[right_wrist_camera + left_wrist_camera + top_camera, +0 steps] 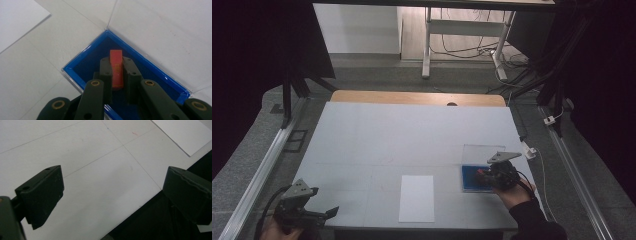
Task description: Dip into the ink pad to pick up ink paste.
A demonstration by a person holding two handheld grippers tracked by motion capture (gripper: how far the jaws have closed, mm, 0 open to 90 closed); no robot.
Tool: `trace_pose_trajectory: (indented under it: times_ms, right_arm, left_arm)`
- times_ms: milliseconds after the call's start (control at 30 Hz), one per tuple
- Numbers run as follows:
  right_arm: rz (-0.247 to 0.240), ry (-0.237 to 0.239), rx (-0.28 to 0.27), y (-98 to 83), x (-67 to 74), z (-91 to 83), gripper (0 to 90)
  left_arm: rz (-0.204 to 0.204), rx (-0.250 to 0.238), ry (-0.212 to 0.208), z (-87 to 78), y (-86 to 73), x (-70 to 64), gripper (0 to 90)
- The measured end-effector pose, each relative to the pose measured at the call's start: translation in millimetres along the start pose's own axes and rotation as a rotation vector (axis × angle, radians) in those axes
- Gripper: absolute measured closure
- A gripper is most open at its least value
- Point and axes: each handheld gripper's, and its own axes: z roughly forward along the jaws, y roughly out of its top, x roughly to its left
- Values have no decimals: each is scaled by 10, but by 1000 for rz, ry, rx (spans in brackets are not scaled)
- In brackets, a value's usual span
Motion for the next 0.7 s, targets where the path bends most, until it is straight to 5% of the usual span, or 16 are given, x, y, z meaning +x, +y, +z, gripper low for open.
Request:
trace_pose_trajectory:
  times_ms: [333,600,700]
  right_arm:
    - [3,-15,24,8,16,46,810]
    - [-57,-78,46,35,136,69,811]
    - [-38,-63,39,24,111,66,812]
  left_arm:
    - [-4,1,2,-3,-8,-4,40]
    - [-2,8,2,6,0,-6,41]
    - [-1,10,1,7,2,-6,41]
